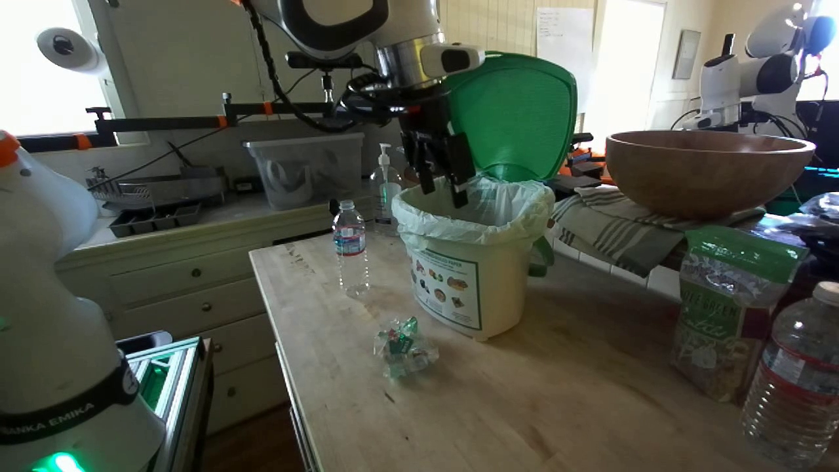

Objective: Open the bin and remove a bottle from the bin

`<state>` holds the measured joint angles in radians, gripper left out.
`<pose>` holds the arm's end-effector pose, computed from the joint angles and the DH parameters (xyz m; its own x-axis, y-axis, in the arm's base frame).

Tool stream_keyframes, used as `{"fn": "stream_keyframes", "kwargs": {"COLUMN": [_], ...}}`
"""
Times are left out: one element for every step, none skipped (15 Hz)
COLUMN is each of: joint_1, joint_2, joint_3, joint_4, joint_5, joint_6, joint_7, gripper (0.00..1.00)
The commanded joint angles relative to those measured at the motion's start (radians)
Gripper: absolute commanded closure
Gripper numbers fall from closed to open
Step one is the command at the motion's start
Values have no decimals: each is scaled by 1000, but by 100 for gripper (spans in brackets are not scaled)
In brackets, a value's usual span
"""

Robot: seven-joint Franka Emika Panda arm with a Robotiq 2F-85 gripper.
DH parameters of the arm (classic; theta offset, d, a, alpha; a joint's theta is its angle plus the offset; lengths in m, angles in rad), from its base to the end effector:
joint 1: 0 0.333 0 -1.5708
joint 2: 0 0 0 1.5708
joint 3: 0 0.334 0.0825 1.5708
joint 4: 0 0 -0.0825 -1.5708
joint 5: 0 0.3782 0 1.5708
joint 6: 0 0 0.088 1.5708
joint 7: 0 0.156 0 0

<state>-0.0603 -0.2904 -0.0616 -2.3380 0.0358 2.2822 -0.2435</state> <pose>0.4758 -0.0568 0.4449 0.9666 0.0998 0.2362 0.1008 -0.9949 0.0078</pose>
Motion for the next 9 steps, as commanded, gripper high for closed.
{"fn": "stream_keyframes", "kwargs": {"joint_1": [22, 23, 25, 27, 28, 29, 31, 32, 33], "joint_2": [32, 37, 43, 47, 51, 55, 59, 62, 65], "joint_3": [-17, -18, -18, -19, -19, -20, -20, -21, -22], "joint_4": [22, 23, 24, 24, 23, 24, 23, 23, 23], "joint_5": [-1, 0, -1, 3, 1, 3, 4, 5, 6], "joint_6": [-9, -8, -3, -1, 4, 4, 7, 8, 12], "joint_7": [-44, -52, -61, -71, -77, -86, -91, -96, -102], "gripper": [0, 1, 0, 1, 0, 0, 0, 0, 0]}}
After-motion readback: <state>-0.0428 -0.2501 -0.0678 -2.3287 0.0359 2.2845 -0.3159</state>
